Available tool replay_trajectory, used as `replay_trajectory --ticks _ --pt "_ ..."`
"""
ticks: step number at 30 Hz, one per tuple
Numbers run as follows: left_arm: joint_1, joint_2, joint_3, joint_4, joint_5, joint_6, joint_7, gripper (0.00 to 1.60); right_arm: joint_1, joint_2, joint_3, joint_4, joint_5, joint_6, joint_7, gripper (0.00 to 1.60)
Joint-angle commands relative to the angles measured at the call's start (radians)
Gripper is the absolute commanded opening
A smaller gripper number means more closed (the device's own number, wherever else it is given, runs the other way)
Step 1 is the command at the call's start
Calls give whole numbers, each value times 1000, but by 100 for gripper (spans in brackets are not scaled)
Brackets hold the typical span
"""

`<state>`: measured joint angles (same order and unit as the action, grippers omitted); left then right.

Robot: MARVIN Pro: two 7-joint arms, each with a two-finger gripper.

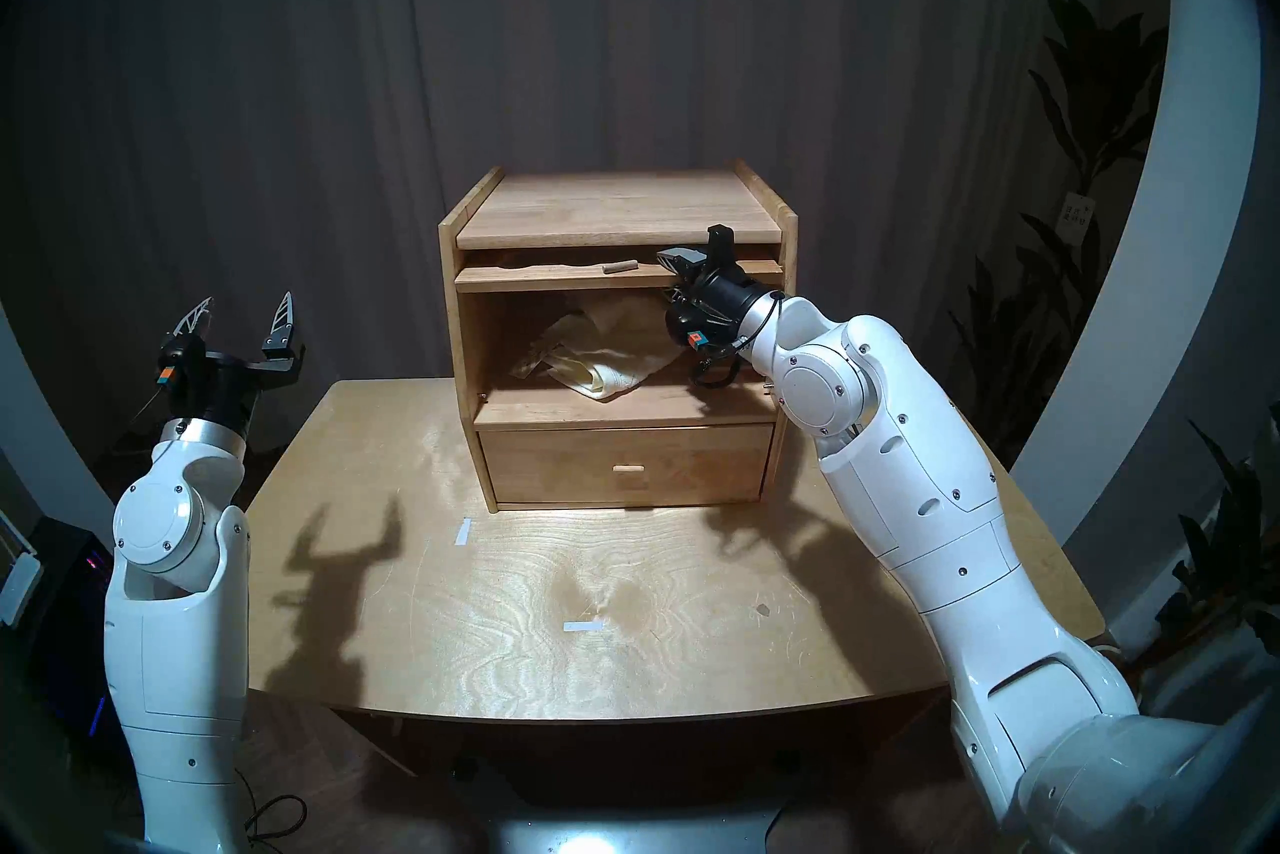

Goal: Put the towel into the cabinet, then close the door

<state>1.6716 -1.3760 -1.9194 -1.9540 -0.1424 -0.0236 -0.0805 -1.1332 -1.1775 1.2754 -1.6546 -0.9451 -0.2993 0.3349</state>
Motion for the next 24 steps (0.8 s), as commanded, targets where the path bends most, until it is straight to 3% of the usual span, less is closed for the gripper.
replay_trajectory --ticks 1,18,24 --pt "-19 1 -2 -13 -4 -19 1 160 -9 -15 4 -104 60 -57 -30 0" --pt "-18 1 -5 -10 -3 -18 -9 160 -38 -6 40 -165 130 -118 -59 0" --pt "-18 2 -6 -9 -3 -17 -12 160 -83 -4 48 -183 157 -134 -50 0"
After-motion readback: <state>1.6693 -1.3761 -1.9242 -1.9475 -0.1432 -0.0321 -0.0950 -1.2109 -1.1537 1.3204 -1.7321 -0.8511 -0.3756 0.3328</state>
